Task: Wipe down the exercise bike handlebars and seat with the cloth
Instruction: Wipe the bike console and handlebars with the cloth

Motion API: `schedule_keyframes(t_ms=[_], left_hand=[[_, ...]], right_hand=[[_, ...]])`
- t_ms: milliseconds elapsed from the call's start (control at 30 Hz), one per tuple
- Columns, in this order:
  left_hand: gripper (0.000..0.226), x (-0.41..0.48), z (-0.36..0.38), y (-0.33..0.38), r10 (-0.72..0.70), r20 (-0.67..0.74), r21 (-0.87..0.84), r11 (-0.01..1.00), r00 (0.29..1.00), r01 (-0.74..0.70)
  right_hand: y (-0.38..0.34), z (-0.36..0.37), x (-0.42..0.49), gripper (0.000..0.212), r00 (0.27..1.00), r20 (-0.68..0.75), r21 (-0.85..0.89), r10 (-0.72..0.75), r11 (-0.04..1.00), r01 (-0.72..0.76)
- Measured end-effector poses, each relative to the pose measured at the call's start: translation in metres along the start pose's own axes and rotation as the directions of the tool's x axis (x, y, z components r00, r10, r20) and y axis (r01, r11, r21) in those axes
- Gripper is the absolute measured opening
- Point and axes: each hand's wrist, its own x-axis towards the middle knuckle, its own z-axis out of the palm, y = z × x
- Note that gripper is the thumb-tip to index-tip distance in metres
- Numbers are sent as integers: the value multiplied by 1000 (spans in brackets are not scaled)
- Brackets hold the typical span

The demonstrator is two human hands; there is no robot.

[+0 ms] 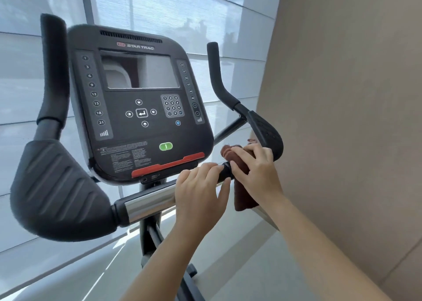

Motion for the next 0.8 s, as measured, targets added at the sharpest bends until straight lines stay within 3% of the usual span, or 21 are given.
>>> schedule_keyframes(t_ms=[133, 333, 533, 800], left_hand=[[32, -11, -18, -3, 76, 4, -85, 994, 997, -75], [26, -57, -45, -13, 157, -20, -44, 986, 987, -158], [32, -87, -65, -9, 203, 40, -83, 977, 978, -199], [31, -133, -74, 43, 335, 112, -320, 903, 935, -285]], right_hand=[[-22, -7, -11, 33, 1000, 3, -54, -30, 998, 30], [-48, -26, -45, 30, 999, -33, -30, 4, 1000, -5], [-75, -52, -99, 41, 994, -77, -88, 81, 992, -88], [-95, -122, -181, 30, 964, -212, -202, 158, 958, -202]])
